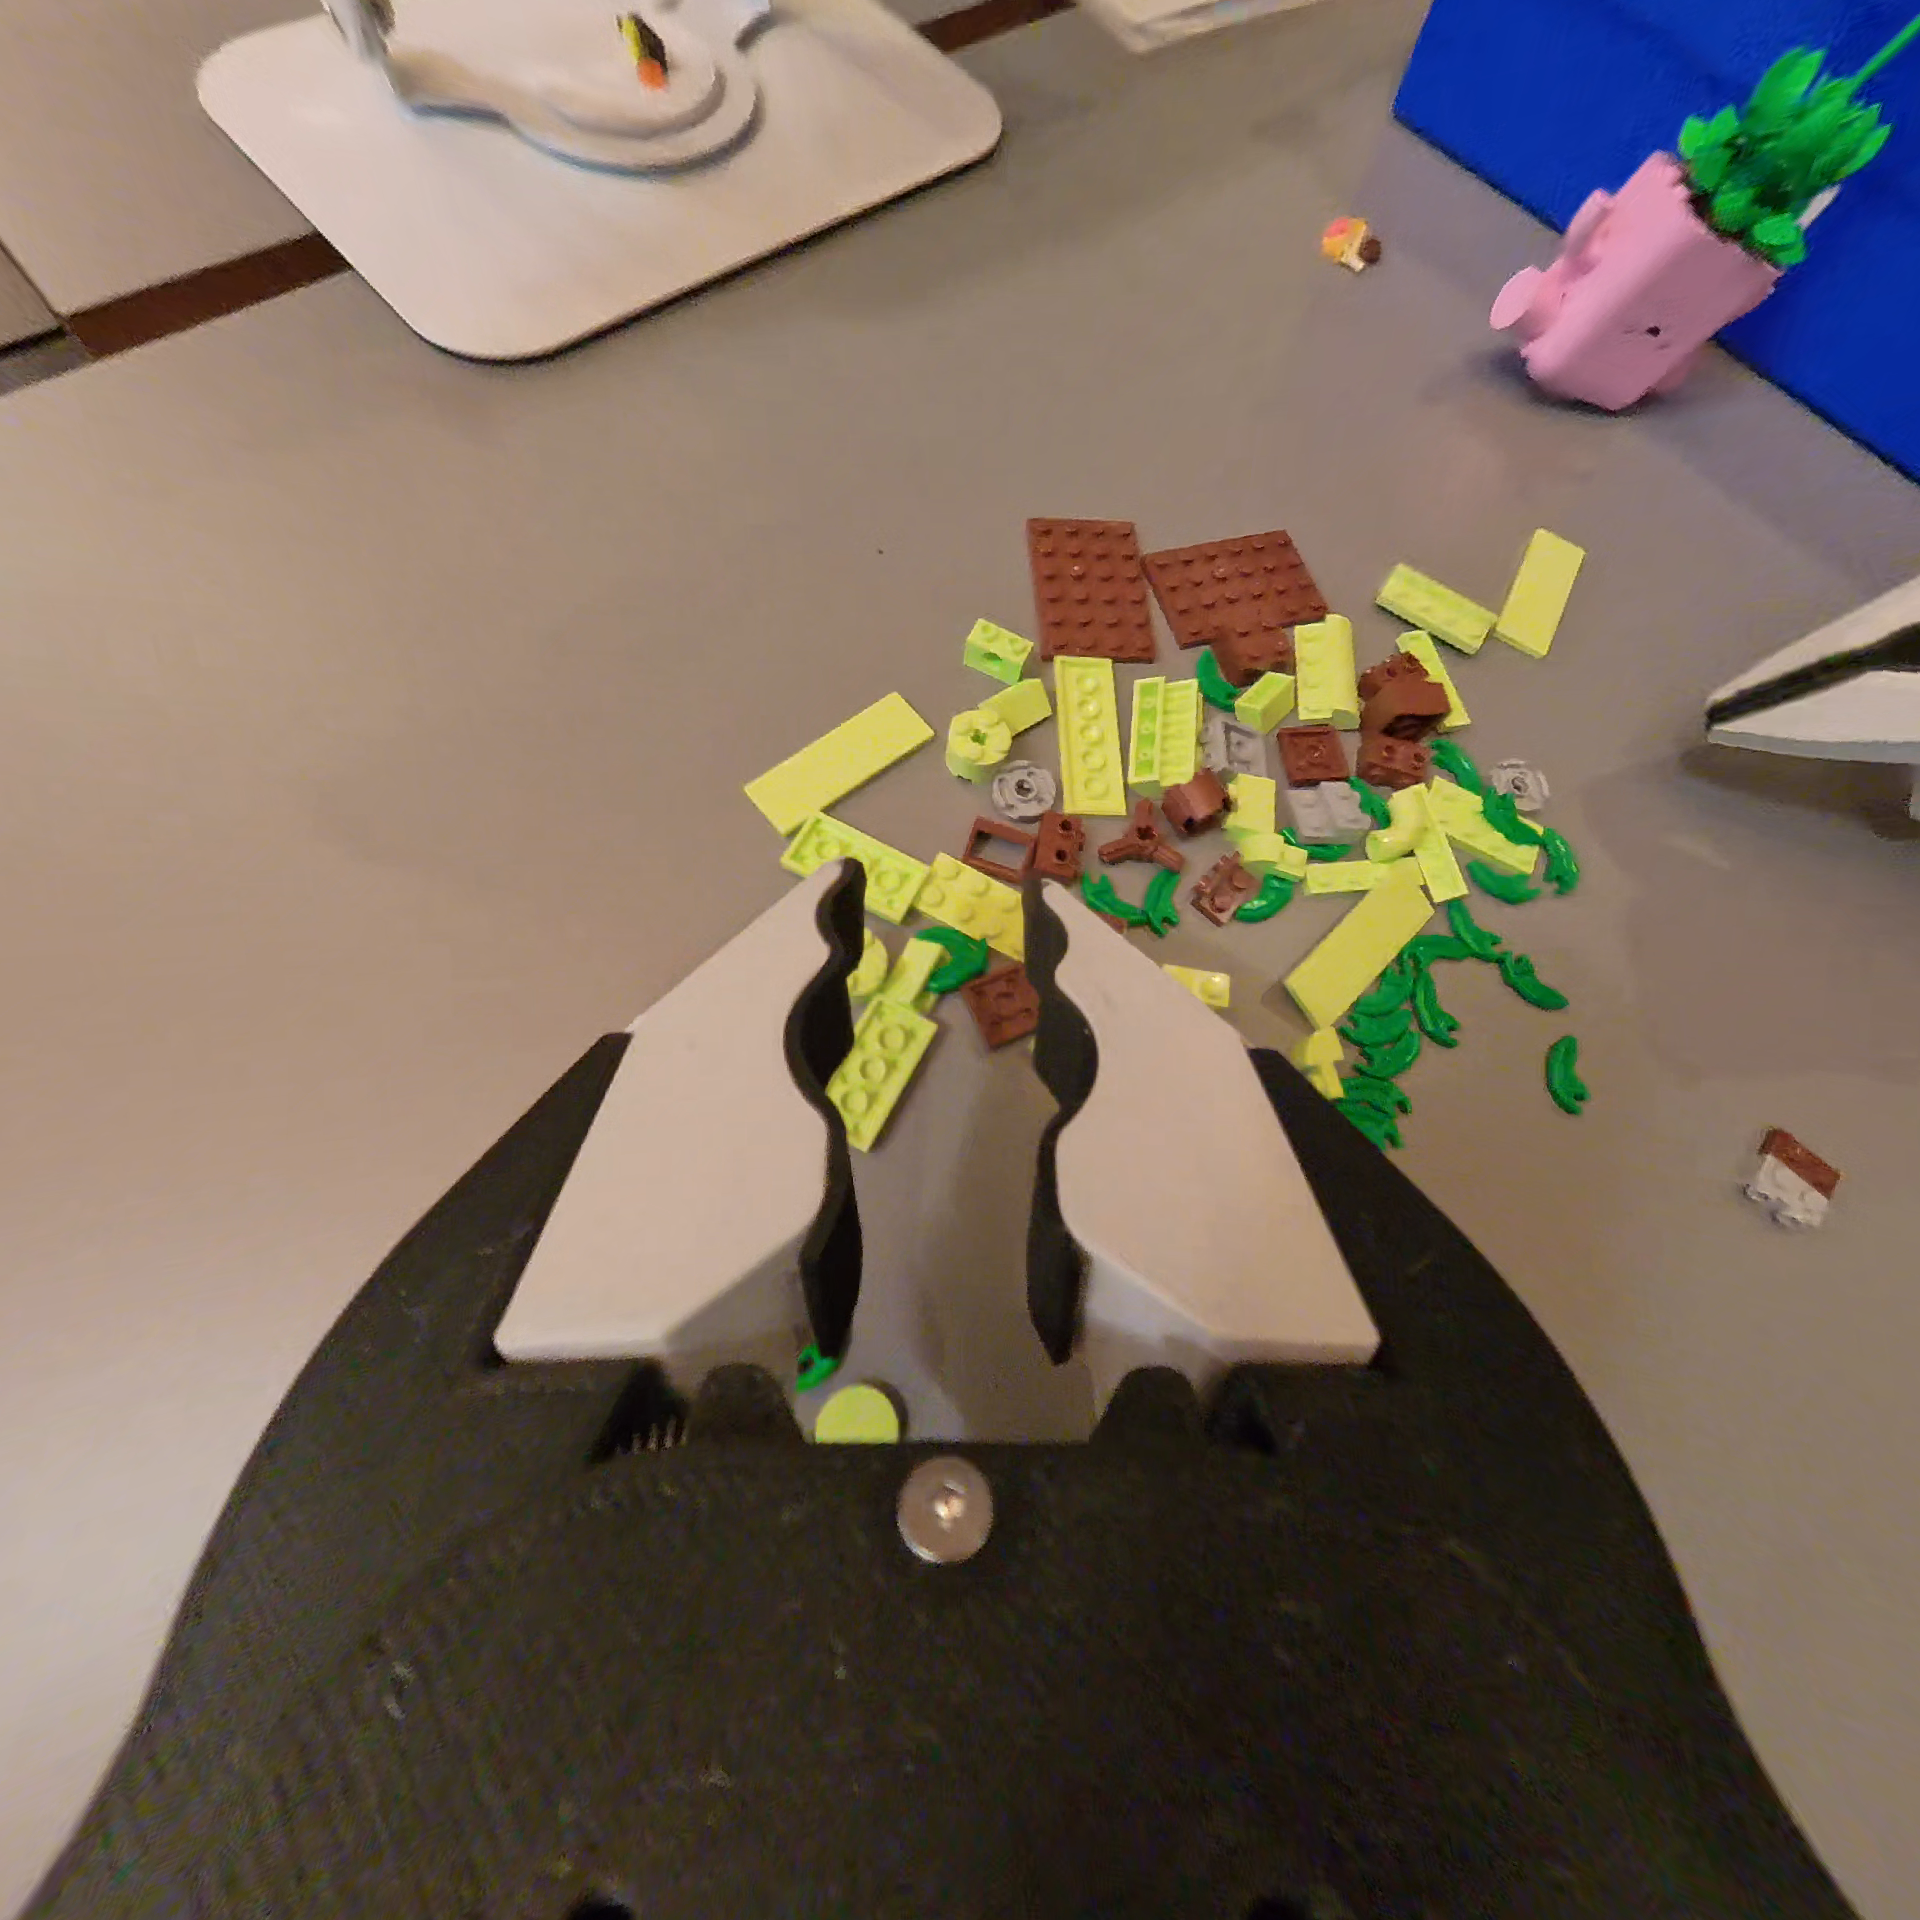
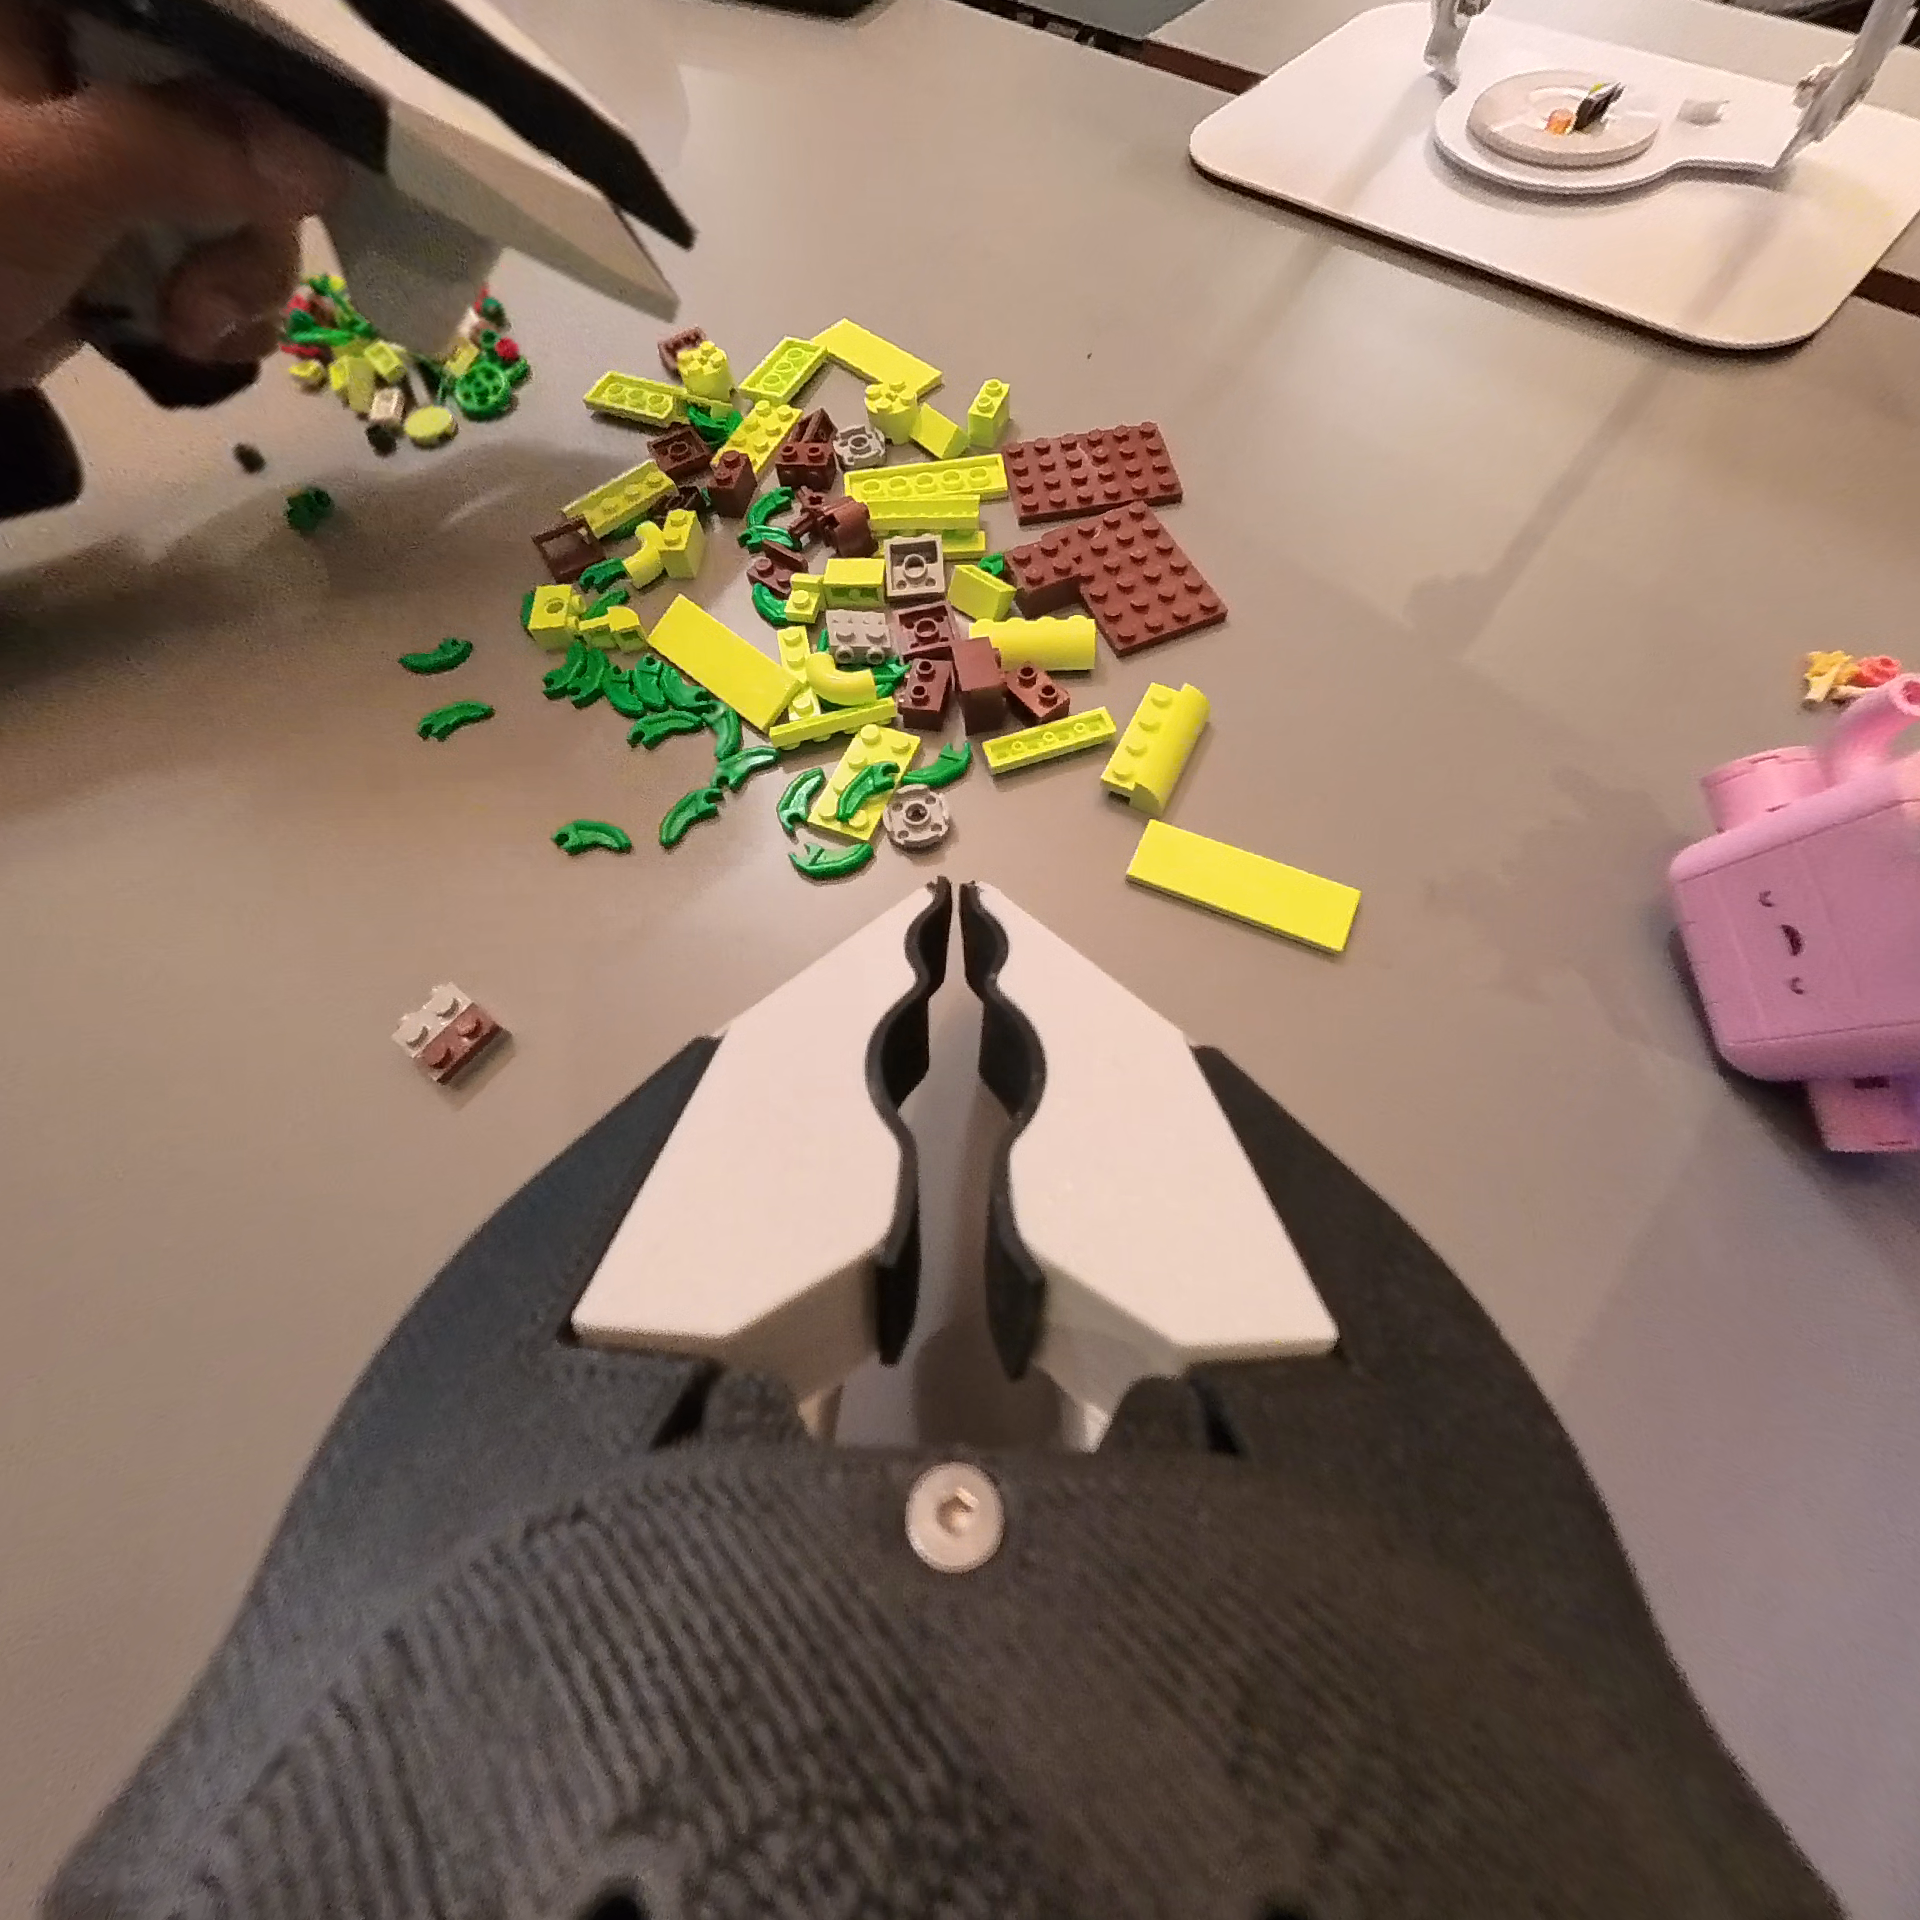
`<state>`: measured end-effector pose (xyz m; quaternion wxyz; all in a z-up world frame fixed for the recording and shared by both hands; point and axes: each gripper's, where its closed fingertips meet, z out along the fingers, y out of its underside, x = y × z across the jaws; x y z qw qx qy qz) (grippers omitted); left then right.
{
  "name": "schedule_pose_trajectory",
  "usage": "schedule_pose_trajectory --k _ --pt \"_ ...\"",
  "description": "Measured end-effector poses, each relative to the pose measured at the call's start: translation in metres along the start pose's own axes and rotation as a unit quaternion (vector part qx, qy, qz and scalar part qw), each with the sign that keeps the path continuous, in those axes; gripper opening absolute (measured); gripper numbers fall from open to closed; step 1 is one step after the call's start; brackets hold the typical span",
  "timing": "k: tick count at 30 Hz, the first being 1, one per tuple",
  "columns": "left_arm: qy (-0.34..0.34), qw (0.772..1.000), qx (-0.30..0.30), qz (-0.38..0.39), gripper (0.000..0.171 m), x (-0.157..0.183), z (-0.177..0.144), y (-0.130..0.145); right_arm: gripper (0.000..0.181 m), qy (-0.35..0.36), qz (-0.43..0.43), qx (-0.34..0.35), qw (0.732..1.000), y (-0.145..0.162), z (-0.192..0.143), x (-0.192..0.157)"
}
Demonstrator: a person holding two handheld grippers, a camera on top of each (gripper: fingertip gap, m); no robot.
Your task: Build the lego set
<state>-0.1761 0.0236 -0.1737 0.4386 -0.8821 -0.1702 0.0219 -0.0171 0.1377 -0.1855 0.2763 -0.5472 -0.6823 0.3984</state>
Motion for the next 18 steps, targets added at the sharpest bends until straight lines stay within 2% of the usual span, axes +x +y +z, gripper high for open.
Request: schedule_pose_trajectory --k 2,5,10,18 --pt "0.022 1.000 -0.021 0.002 0.025 -0.001 0.007 -0.001 0.000 -0.001 -0.002 0.001 1.000 0.000 0.000 -0.001" --pt "0.014 0.999 -0.029 0.031 0.001 -0.009 0.014 -0.004 0.000 -0.001 -0.006 0.002 1.000 0.000 0.000 -0.001" --pt "0.030 0.997 -0.051 0.047 0.000 0.005 0.018 0.006 0.000 -0.001 -0.012 -0.001 1.000 0.000 0.000 -0.003" --pt "0.063 0.993 -0.085 0.056 0.030 0.015 0.027 0.023 0.000 -0.005 -0.015 -0.001 1.000 0.000 0.001 -0.004"
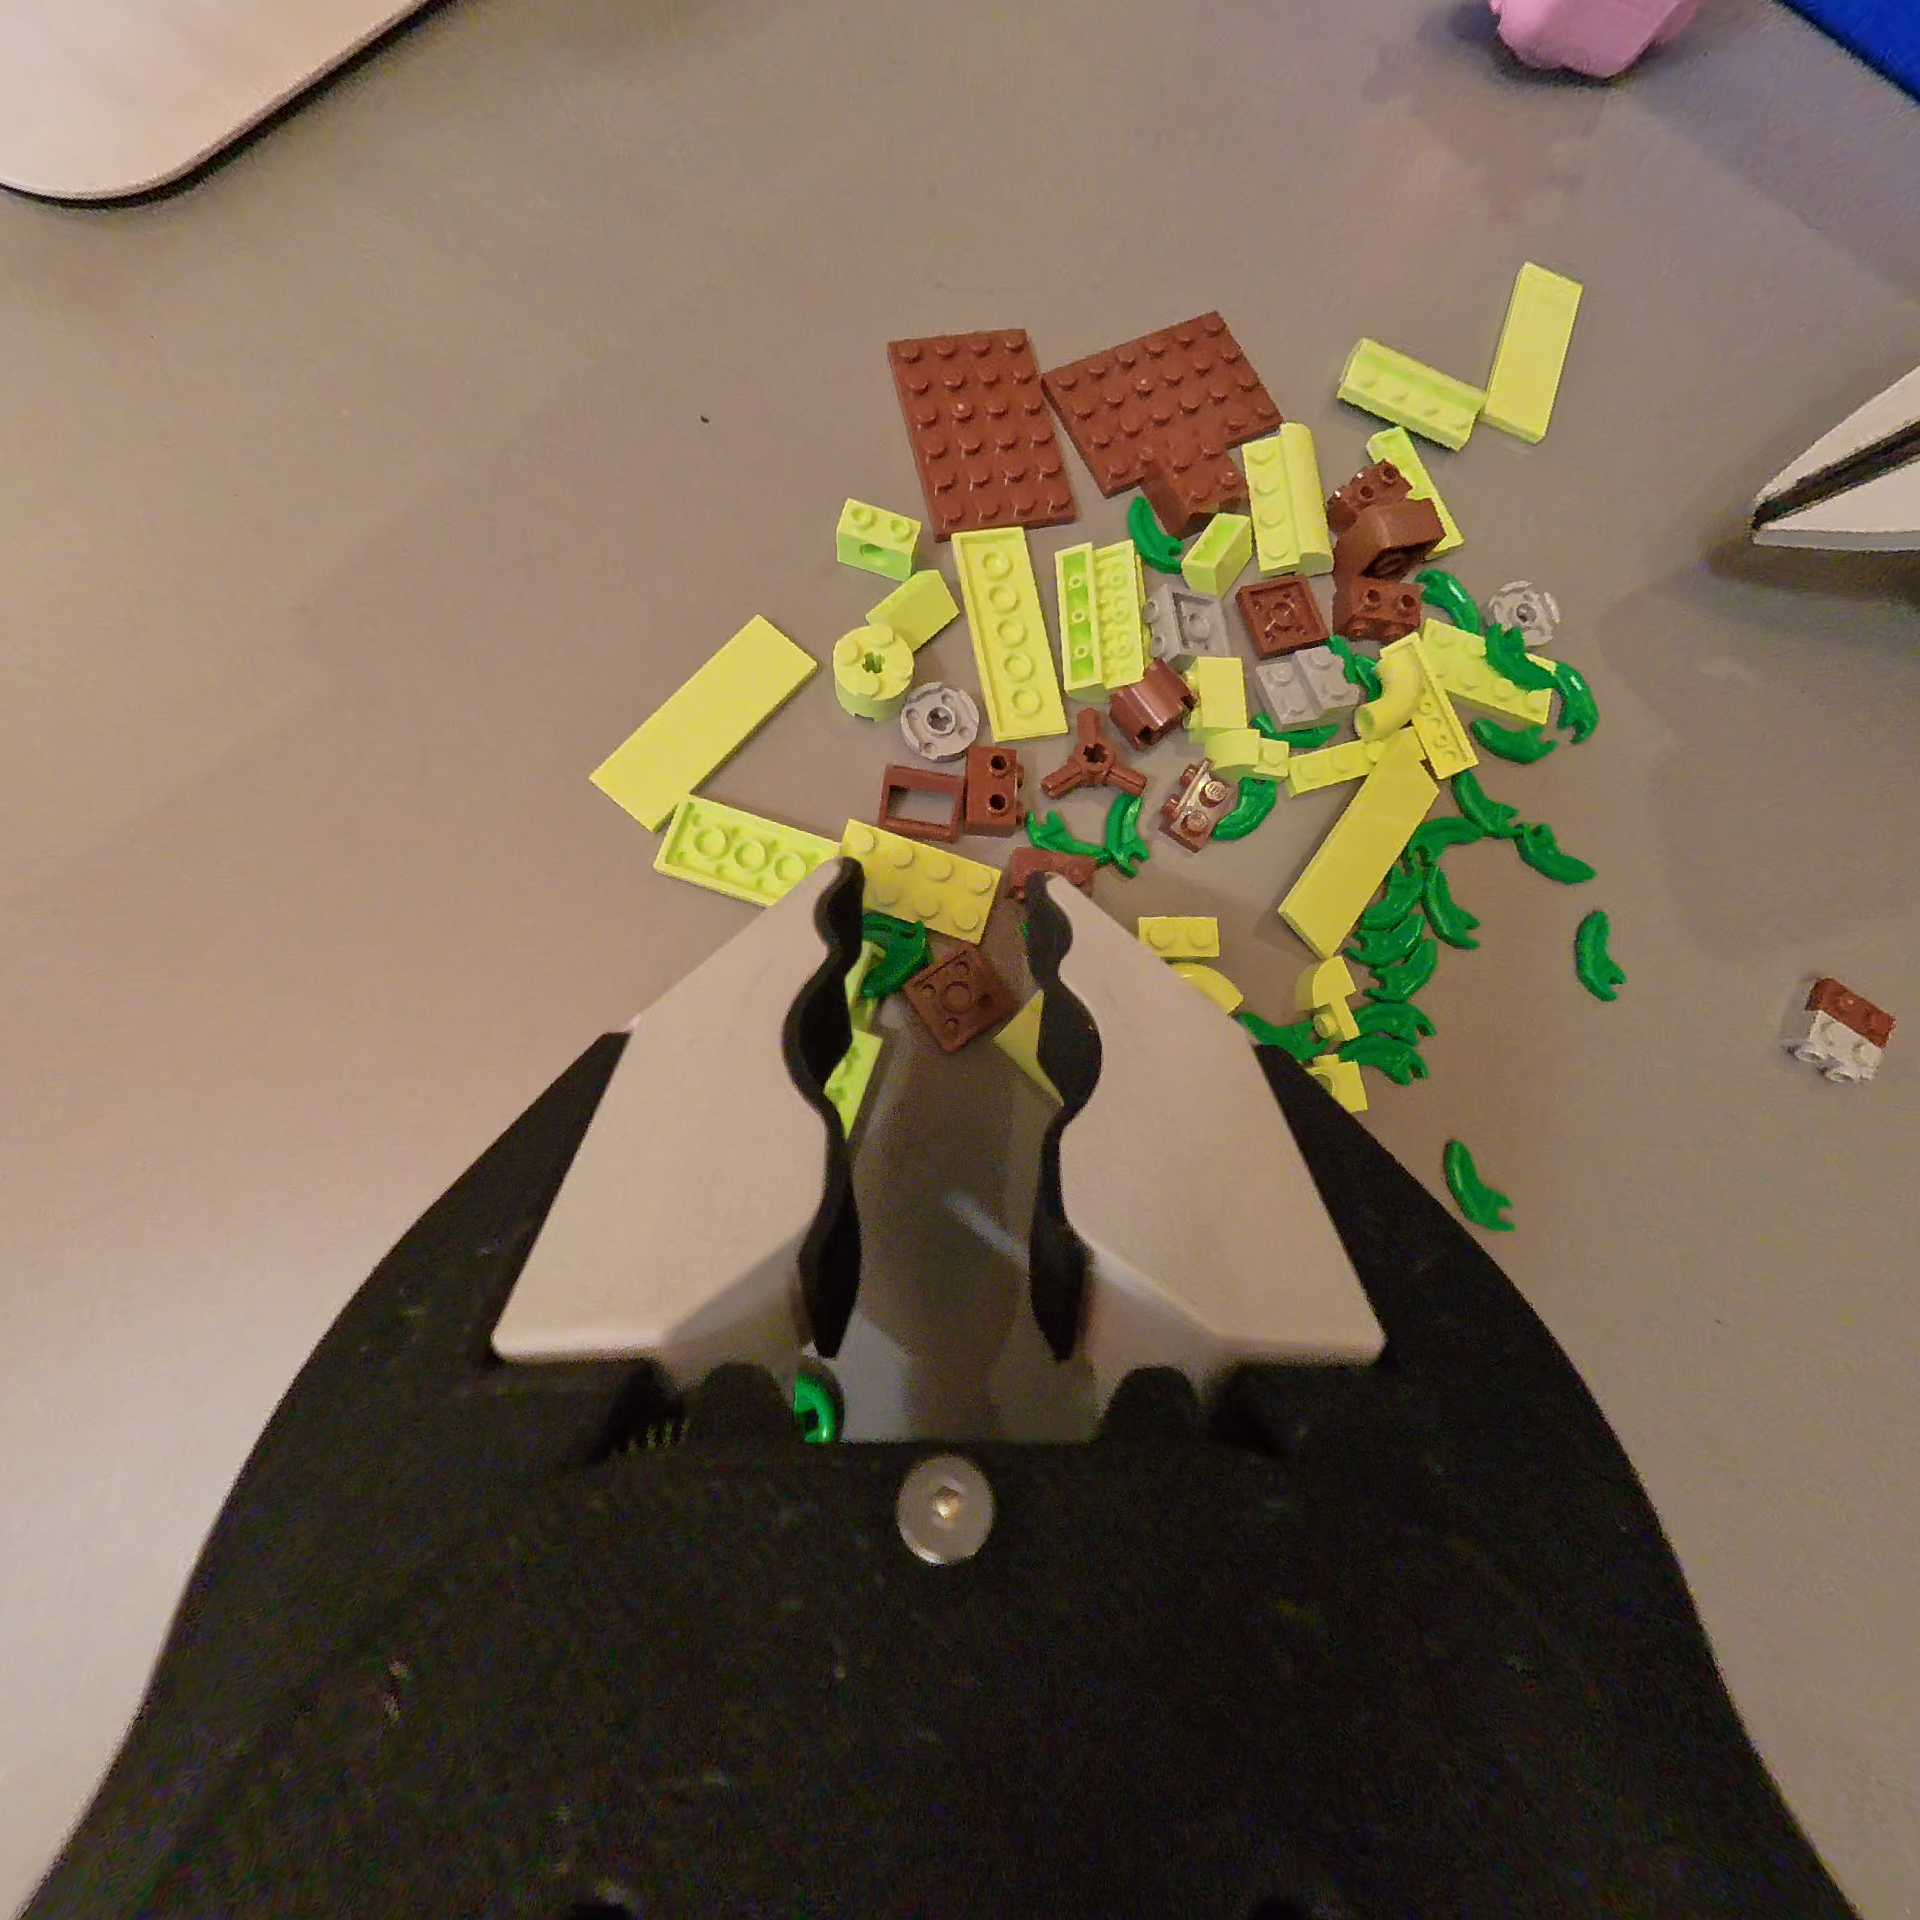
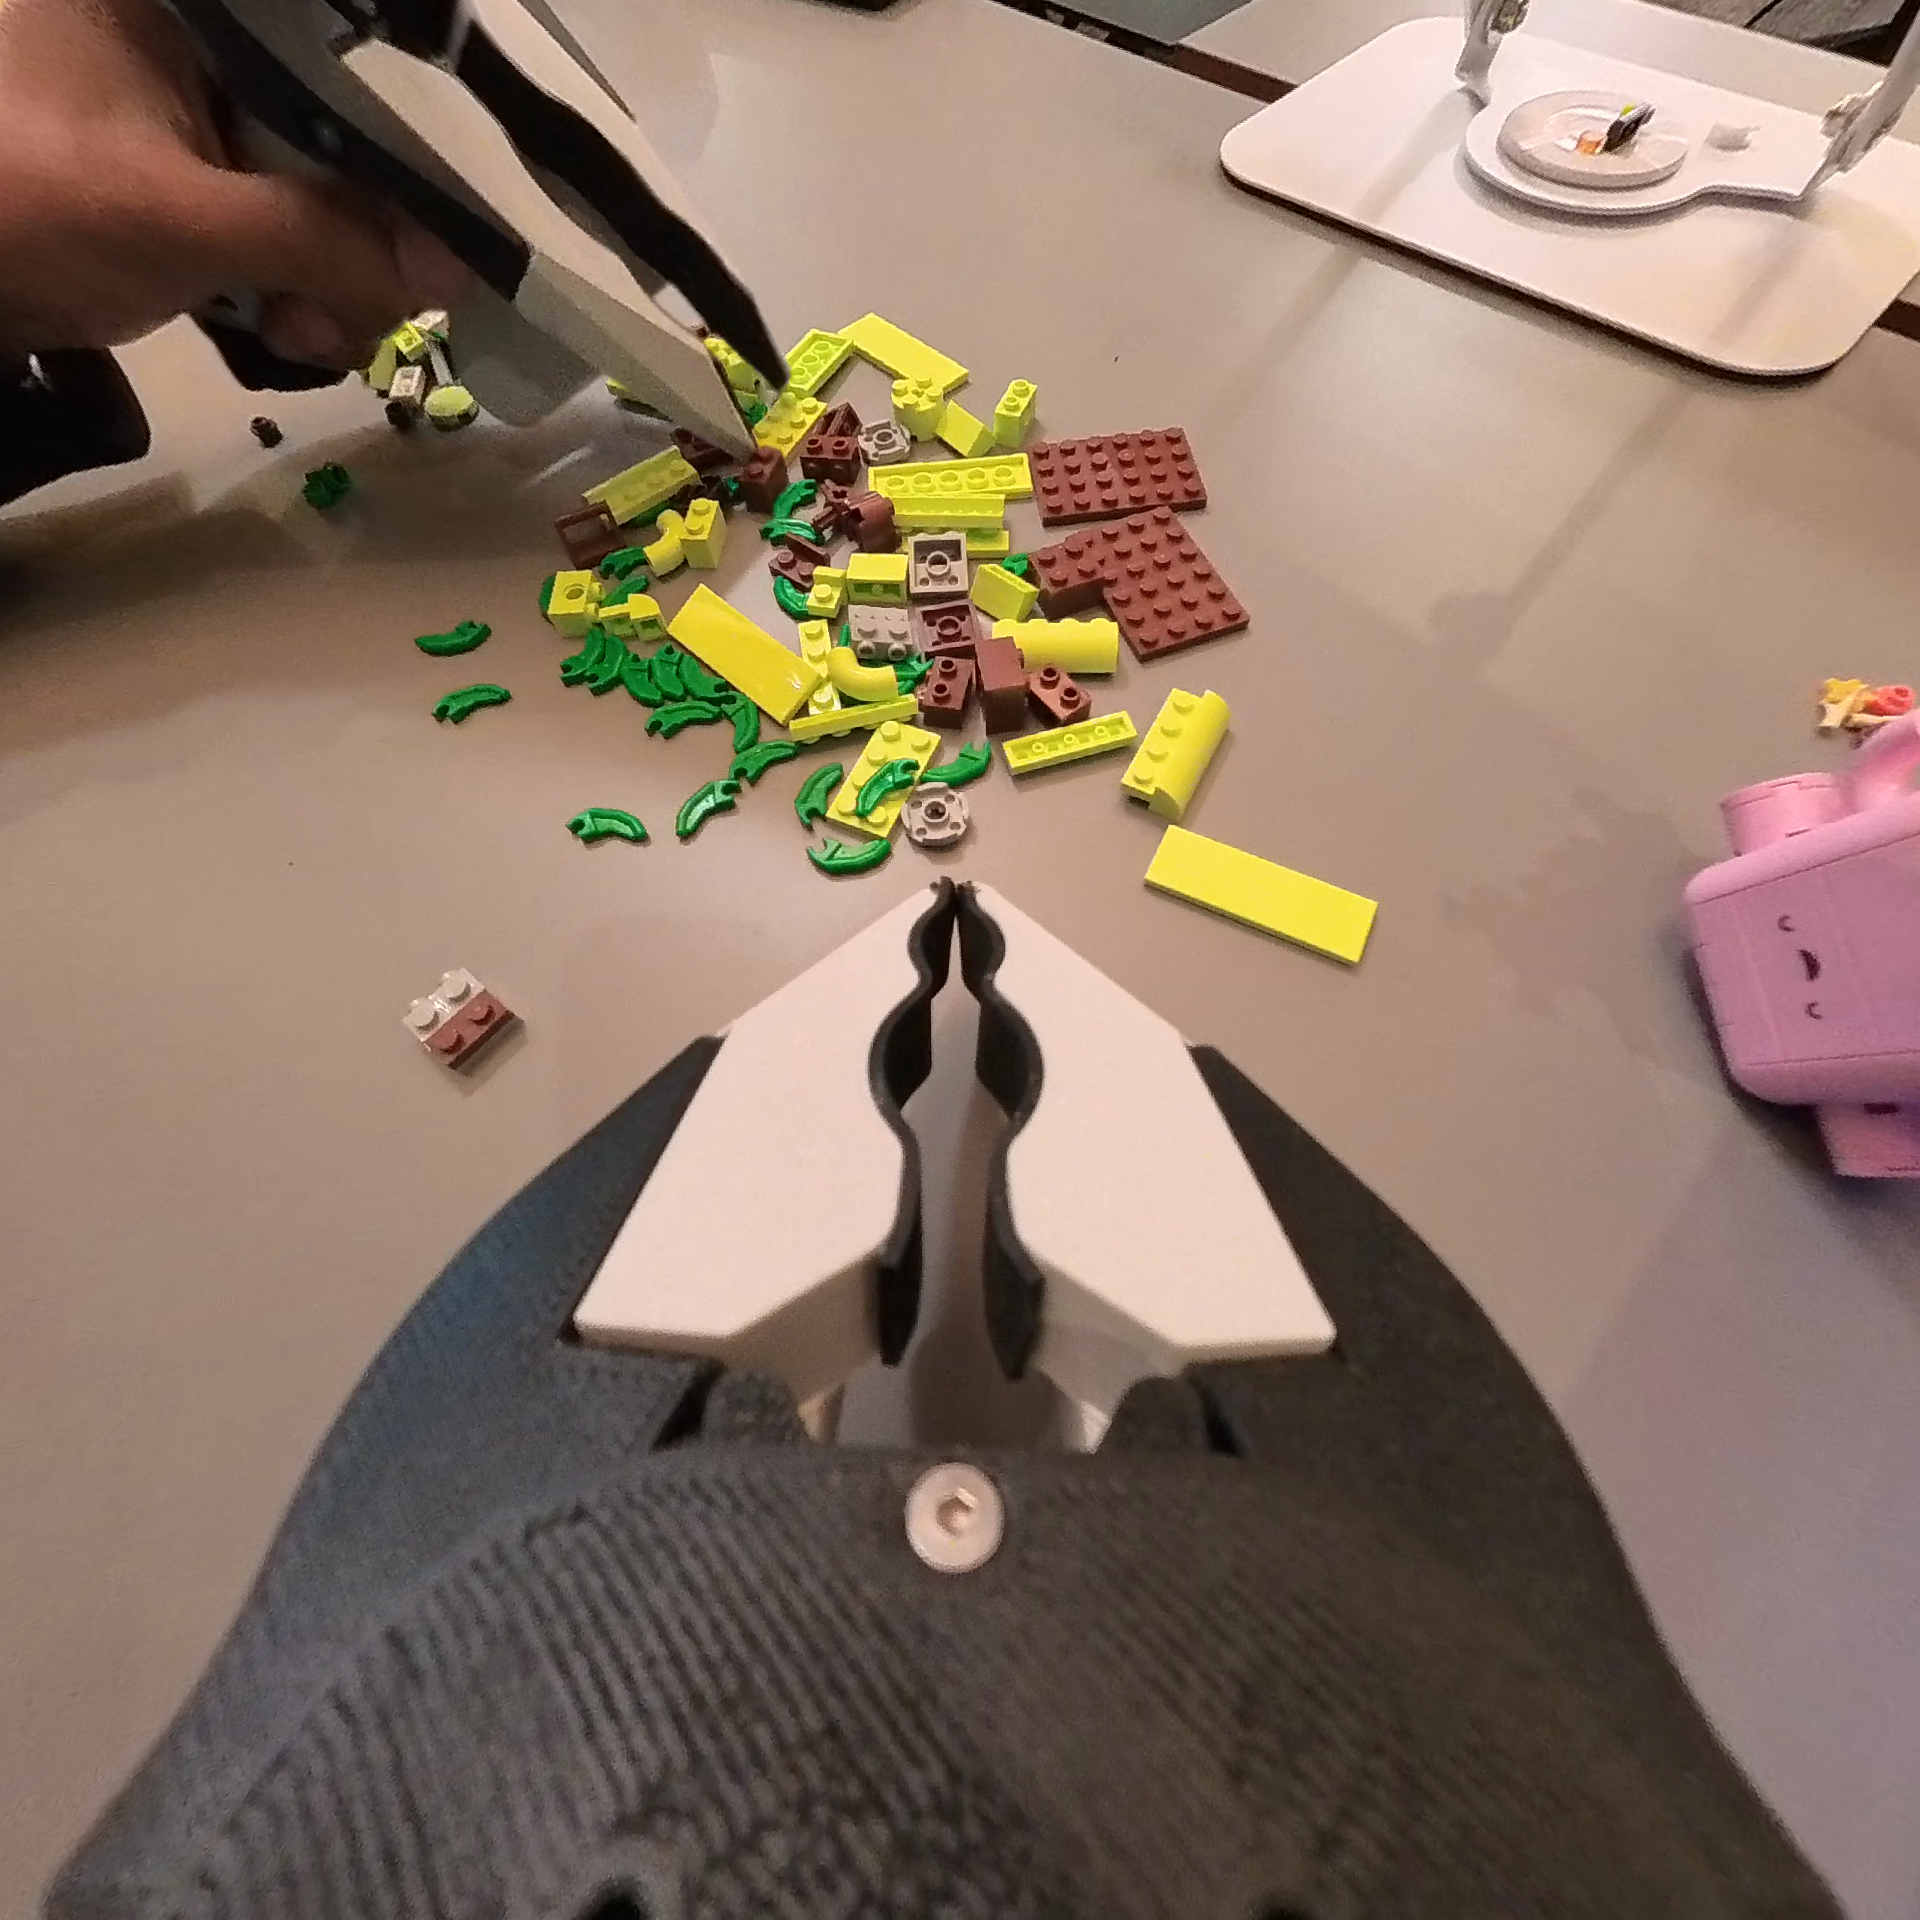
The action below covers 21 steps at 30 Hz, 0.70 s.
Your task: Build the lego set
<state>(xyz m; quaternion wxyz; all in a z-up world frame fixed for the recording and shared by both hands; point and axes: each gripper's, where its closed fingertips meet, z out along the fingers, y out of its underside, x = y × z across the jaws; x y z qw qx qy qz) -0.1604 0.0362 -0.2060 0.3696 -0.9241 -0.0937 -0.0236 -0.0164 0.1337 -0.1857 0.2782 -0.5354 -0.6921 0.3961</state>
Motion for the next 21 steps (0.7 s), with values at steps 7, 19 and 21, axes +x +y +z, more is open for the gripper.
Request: schedule_pose_trajectory --k 7,19,21 --pt "0.003 1.000 -0.001 -0.004 0.045 -0.0042 0.0022 0.0014 0.000 0.000 -0.005 -0.003 1.000 0.0007 0.0007 -0.0013" --pt "-0.014 0.999 -0.010 0.033 0.045 -0.0016 0.0042 0.0035 0.000 0.000 -0.015 -0.006 1.000 0.0013 0.0016 -0.0033" --pt "-0.021 0.999 -0.008 0.024 0.046 -0.0060 0.0032 0.0037 0.000 -0.001 -0.017 -0.006 1.000 0.0013 0.0015 -0.0036"
